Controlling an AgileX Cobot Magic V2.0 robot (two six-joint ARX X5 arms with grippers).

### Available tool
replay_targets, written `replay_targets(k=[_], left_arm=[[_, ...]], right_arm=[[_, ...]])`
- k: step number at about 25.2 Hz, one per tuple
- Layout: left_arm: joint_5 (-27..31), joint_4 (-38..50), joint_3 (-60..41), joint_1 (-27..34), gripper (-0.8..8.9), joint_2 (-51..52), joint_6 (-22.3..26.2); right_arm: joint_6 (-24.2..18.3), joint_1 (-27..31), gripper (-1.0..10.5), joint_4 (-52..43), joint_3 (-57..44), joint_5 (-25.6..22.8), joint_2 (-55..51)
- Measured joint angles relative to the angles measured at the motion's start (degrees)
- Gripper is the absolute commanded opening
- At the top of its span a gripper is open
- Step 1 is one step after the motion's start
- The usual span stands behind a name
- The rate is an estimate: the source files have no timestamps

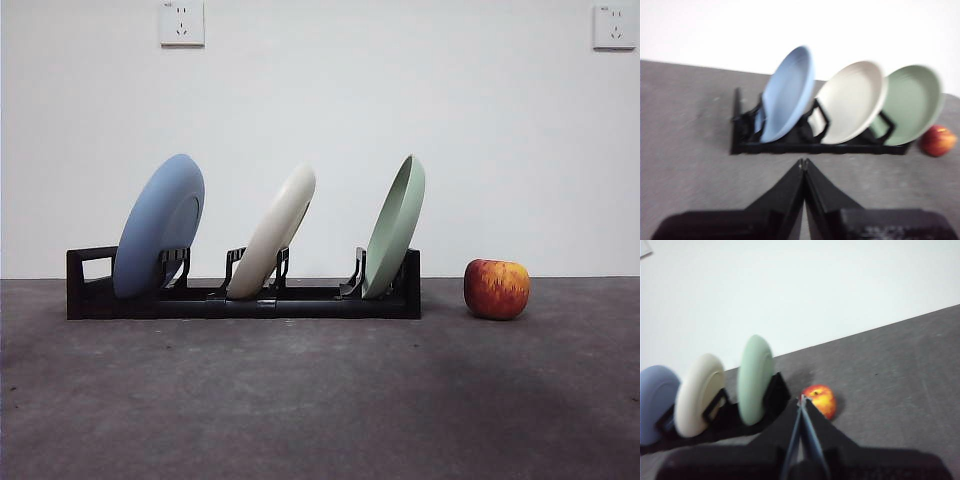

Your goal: Take the yellow plate from the plate rack,put the plate on the table,take the apple from the table,put the apple in the plate

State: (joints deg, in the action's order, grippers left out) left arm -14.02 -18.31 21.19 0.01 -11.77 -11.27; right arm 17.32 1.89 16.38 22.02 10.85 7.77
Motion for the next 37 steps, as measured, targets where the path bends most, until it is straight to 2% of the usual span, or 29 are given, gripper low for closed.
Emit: replay_targets(k=[4,9,15,21,27,28,29,30,32,34,37], left_arm=[[-3.74,-4.13,7.19,0.0,-0.06,-5.49,-0.15],[-9.07,-10.6,16.04,0.0,-0.06,-12.55,0.55],[-11.85,-16.94,25.27,-0.02,-0.06,-18.21,2.91],[-13.18,-23.04,30.49,-0.02,-0.06,-21.62,5.99],[-15.08,-23.85,31.85,-0.02,0.02,-22.38,7.87],[-16.41,-23.85,32.04,-0.02,0.19,-22.38,7.91],[-17.38,-23.85,32.22,-0.02,1.13,-22.4,8.07],[-17.75,-23.89,32.39,-0.02,2.34,-22.49,8.15],[-19.91,-23.87,32.5,-0.02,5.45,-22.99,8.26],[-22.93,-23.89,32.61,-0.02,5.71,-23.87,8.39],[-25.24,-23.98,33.55,-0.52,5.71,-25.51,9.35]], right_arm=[[-2.99,0.0,-0.1,8.37,9.46,1.64,6.51],[-10.6,0.0,-0.1,21.77,22.58,2.95,15.87],[-17.49,0.0,-0.1,33.57,34.51,3.13,24.5],[-19.74,0.0,-0.1,35.5,38.18,4.68,28.15],[-20.13,0.0,0.0,36.33,38.21,7.08,28.81],[-20.15,0.0,0.1,36.35,38.21,7.13,28.85],[-20.17,0.0,0.8,36.33,38.21,7.19,28.85],[-20.17,0.0,1.6,36.33,38.21,7.45,28.85],[-20.17,0.0,4.1,36.35,38.21,9.79,28.85],[-20.17,0.0,5.6,36.44,38.21,12.15,28.87],[-20.2,0.0,6.0,37.31,38.21,15.19,29.38]])
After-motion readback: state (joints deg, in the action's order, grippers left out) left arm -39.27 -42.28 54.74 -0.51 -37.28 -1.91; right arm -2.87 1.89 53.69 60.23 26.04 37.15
